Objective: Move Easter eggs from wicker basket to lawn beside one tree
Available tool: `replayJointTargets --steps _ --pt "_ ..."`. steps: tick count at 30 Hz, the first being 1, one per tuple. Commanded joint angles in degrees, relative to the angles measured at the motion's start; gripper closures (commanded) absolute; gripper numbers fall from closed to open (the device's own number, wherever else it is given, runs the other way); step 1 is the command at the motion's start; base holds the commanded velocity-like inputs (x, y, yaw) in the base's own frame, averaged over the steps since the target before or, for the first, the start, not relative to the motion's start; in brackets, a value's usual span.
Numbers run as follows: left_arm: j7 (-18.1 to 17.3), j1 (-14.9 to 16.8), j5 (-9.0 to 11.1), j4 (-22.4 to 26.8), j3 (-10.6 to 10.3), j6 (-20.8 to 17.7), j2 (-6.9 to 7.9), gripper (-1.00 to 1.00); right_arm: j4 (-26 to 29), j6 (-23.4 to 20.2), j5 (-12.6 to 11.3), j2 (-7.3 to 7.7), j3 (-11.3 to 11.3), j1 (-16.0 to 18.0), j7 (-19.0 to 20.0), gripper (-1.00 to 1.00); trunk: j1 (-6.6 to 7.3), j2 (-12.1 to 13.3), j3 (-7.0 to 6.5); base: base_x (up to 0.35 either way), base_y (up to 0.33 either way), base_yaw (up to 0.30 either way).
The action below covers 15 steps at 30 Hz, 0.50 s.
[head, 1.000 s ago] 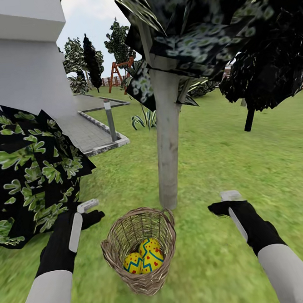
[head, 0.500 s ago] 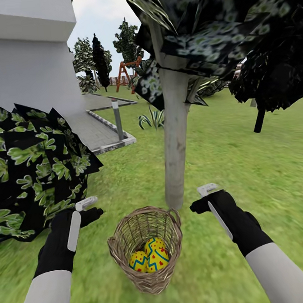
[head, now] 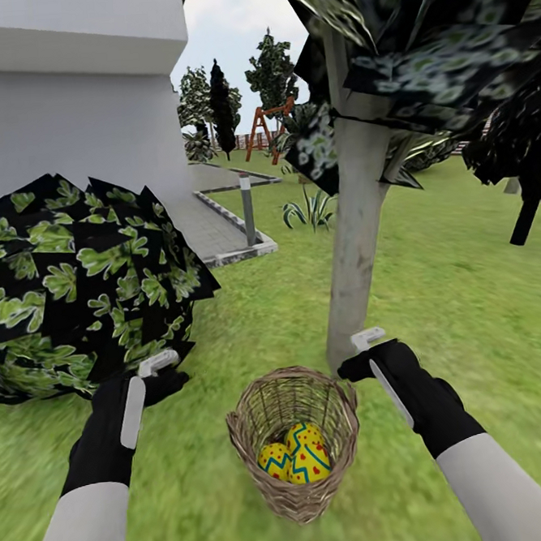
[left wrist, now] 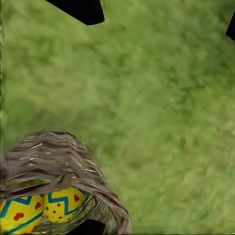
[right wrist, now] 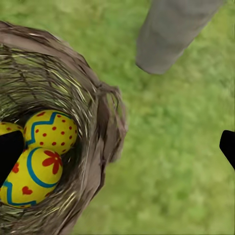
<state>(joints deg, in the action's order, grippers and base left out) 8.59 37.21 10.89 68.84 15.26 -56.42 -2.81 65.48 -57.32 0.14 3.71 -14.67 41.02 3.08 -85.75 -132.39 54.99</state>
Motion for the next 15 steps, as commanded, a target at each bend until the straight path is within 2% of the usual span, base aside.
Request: replayJointTargets --steps 1,3,5,6,7,8,12,15 --pt "-1.94 0.06 2.8 0.05 -0.02 -0.78 -0.01 -1.0 0.04 -0.25 0.04 0.07 -0.11 0.03 0.17 -1.0 0.01 -0.03 0.06 0.0 0.0 0.3" --pt "-6.17 0.06 5.93 0.09 -0.11 -1.1 0.5 -1.0 -0.02 -0.25 0.04 0.07 -0.24 0.03 0.17 -1.0 0.01 -0.03 0.06 0.0 0.0 0.3" --pt "-10.8 0.06 7.62 0.13 -0.21 -1.2 2.07 -1.0 -0.11 -0.23 0.04 0.07 -1.23 0.03 0.17 -1.0 0.01 -0.03 0.06 0.0 0.0 0.3" --pt "-14.9 0.06 8.23 0.12 -0.2 -1.22 3.02 -1.0 -0.24 -0.21 0.01 0.07 -2.62 0.03 0.17 -1.0 0.01 -0.03 0.06 0.0 0.0 0.3" --pt "-18.12 0.06 8.43 0.09 -0.13 -1.2 3.44 -1.0 -0.34 -0.19 -0.01 0.07 -3.7 0.03 0.17 -1.0 0.01 -0.03 0.06 0.0 0.0 0.3" --pt "-30.95 0.0 8.73 -0.36 0.06 -1.1 4.73 -1.0 -0.69 -0.17 -0.04 0.0 -7.39 -0.04 0.17 -1.0 0.01 -0.03 0.06 0.0 0.0 0.3" --pt "-44.66 -0.03 8.72 -0.68 -0.03 -1.03 5.7 -1.0 -3.21 -0.23 -0.07 -1.1 -9.08 -0.06 0.11 -1.0 0.01 -0.03 0.06 0.0 0.0 0.3" --pt "-51.21 -0.3 8.78 -0.71 -0.05 -0.97 5.77 -1.0 -6.61 -0.2 -0.05 -1.84 -9.4 -0.06 0.09 -1.0 0.01 -0.03 0.06 0.0 0.0 0.295"
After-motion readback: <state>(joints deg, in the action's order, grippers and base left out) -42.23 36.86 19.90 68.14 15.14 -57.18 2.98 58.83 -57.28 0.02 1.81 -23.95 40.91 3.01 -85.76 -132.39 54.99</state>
